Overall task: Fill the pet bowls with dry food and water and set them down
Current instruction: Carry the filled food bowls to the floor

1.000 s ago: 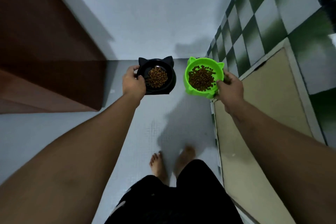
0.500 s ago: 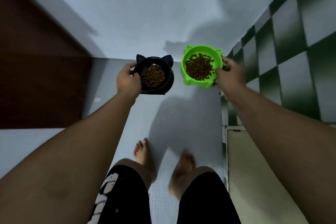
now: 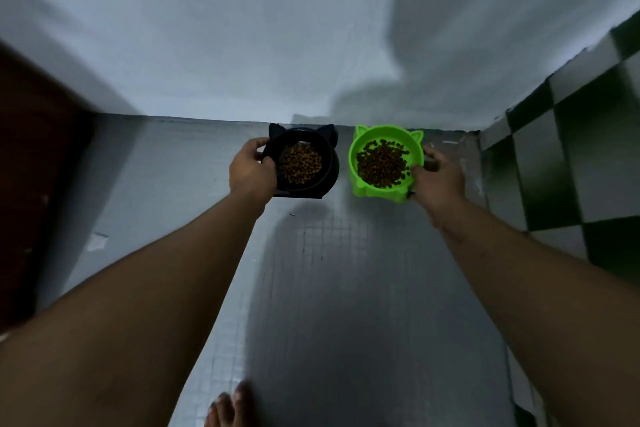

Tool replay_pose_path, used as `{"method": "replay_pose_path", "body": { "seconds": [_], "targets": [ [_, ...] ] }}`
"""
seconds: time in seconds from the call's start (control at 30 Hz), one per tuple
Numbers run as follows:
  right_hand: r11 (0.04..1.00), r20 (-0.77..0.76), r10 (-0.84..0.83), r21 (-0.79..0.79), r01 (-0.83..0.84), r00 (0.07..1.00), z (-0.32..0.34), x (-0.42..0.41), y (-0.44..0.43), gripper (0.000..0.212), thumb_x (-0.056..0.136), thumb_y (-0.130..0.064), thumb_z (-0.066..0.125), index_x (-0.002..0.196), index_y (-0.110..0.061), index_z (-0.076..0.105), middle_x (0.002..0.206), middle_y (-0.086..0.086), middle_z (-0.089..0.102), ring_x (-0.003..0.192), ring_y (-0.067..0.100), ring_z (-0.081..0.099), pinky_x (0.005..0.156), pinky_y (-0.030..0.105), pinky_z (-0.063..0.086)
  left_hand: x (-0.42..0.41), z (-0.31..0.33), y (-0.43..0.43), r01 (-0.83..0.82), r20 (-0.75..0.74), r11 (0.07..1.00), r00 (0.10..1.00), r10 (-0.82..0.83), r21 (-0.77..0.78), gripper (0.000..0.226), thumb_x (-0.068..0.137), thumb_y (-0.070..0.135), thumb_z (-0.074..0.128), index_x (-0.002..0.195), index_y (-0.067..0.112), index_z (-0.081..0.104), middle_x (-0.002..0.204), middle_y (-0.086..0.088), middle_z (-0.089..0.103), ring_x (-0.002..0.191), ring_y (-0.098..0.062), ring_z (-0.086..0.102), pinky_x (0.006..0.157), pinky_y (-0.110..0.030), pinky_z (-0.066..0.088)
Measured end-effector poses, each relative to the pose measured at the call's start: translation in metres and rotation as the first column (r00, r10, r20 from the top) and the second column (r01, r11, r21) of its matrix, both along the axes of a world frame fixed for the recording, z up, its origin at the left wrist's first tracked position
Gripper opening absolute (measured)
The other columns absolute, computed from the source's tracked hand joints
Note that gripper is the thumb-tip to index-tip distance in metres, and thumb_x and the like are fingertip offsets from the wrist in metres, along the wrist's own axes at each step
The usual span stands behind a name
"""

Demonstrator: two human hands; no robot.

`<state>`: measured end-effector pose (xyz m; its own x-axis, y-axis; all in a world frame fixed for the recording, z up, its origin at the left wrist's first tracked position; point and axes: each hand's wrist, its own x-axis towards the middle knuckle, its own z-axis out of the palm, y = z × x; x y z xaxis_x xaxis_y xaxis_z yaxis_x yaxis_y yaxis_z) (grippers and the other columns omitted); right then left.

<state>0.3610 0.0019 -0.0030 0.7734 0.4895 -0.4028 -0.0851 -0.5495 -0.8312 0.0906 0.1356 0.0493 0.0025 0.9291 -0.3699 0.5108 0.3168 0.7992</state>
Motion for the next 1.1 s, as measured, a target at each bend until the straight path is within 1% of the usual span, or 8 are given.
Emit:
{"method": "replay_pose_path", "body": {
  "seconds": [0.17, 0.33, 0.43, 0.6, 0.7, 0.93, 1.03, 1.1],
  "targets": [
    [0.998, 0.070, 0.024, -0.055, -0.020, 0.997, -0.037, 0.002, 0.016, 0.044, 0.077, -0.017, 0.068, 0.121, -0.023, 0.069, 0.104, 0.005, 0.073, 0.094, 0.027, 0.071, 0.087, 0.051, 0.058, 0.012, -0.060, 0.021, 0.018, -0.004, 1.000, 1.000, -0.017, 0.018, 0.037, 0.100, 0.007, 0.051, 0.127, 0.027, 0.065, 0.107, -0.001, 0.065, 0.091, -0.020, 0.068, 0.079, -0.042, 0.064],
    [0.997, 0.112, 0.042, -0.074, -0.034, 0.993, -0.078, 0.018, 0.029, 0.051, 0.068, -0.028, 0.061, 0.118, -0.030, 0.069, 0.102, 0.000, 0.075, 0.089, 0.026, 0.072, 0.079, 0.054, 0.060, 0.023, -0.090, 0.037, -0.001, -0.003, 0.996, 1.000, 0.001, 0.092, 0.034, 0.099, 0.009, 0.055, 0.128, 0.023, 0.068, 0.101, 0.002, 0.067, 0.080, -0.008, 0.064, 0.077, -0.032, 0.061],
    [0.995, 0.181, 0.034, -0.097, -0.016, 0.983, -0.082, 0.018, 0.034, 0.049, 0.067, -0.028, 0.059, 0.114, -0.026, 0.072, 0.102, 0.002, 0.076, 0.092, 0.026, 0.072, 0.083, 0.050, 0.059, 0.024, -0.093, 0.041, 0.018, -0.038, 0.989, 0.999, -0.013, 0.145, 0.032, 0.098, 0.010, 0.057, 0.127, 0.019, 0.068, 0.102, 0.002, 0.068, 0.075, 0.000, 0.061, 0.076, -0.027, 0.060],
    [0.982, 0.267, 0.109, -0.179, -0.061, 0.958, -0.069, 0.004, 0.029, 0.041, 0.085, -0.010, 0.063, 0.125, -0.018, 0.069, 0.113, 0.009, 0.073, 0.102, 0.026, 0.068, 0.096, 0.042, 0.054, 0.017, -0.103, 0.035, 0.063, -0.118, 0.984, 0.992, -0.044, 0.167, 0.035, 0.094, 0.010, 0.059, 0.126, 0.019, 0.070, 0.106, 0.000, 0.073, 0.087, -0.013, 0.069, 0.089, -0.032, 0.060],
    [0.977, 0.297, 0.144, -0.196, -0.087, 0.944, -0.074, 0.005, 0.025, 0.041, 0.084, -0.009, 0.061, 0.123, -0.019, 0.070, 0.111, 0.007, 0.074, 0.099, 0.026, 0.070, 0.094, 0.041, 0.056, 0.012, -0.106, 0.031, 0.091, -0.189, 0.983, 0.980, -0.060, 0.159, 0.038, 0.093, 0.009, 0.061, 0.128, 0.020, 0.071, 0.114, -0.003, 0.075, 0.097, -0.016, 0.070, 0.094, -0.032, 0.058],
    [0.970, 0.329, 0.185, -0.212, -0.118, 0.926, -0.072, 0.002, 0.019, 0.041, 0.080, -0.005, 0.057, 0.115, -0.017, 0.075, 0.102, 0.007, 0.076, 0.092, 0.021, 0.070, 0.084, 0.033, 0.057, 0.007, -0.102, 0.029, 0.129, -0.309, 0.982, 0.948, -0.080, 0.139, 0.041, 0.088, 0.010, 0.065, 0.127, 0.019, 0.073, 0.112, -0.007, 0.076, 0.098, -0.022, 0.072, 0.093, -0.033, 0.058],
    [0.961, 0.353, 0.222, -0.239, -0.142, 0.909, -0.074, 0.001, 0.015, 0.042, 0.079, 0.000, 0.055, 0.113, -0.014, 0.075, 0.100, 0.009, 0.076, 0.088, 0.019, 0.068, 0.076, 0.023, 0.048, 0.003, -0.105, 0.027, 0.141, -0.339, 0.983, 0.936, -0.093, 0.120, 0.041, 0.087, 0.009, 0.067, 0.127, 0.018, 0.072, 0.114, -0.007, 0.076, 0.099, -0.022, 0.071, 0.093, -0.034, 0.059],
    [0.960, 0.362, 0.221, -0.247, -0.135, 0.906, -0.073, -0.001, 0.013, 0.040, 0.078, -0.001, 0.055, 0.111, -0.013, 0.075, 0.099, 0.010, 0.076, 0.090, 0.024, 0.070, 0.075, 0.023, 0.046, 0.001, -0.105, 0.026, 0.150, -0.346, 0.981, 0.933, -0.101, 0.119, 0.041, 0.087, 0.008, 0.068, 0.127, 0.019, 0.072, 0.114, -0.007, 0.076, 0.099, -0.022, 0.071, 0.093, -0.034, 0.059]
  ]
}}
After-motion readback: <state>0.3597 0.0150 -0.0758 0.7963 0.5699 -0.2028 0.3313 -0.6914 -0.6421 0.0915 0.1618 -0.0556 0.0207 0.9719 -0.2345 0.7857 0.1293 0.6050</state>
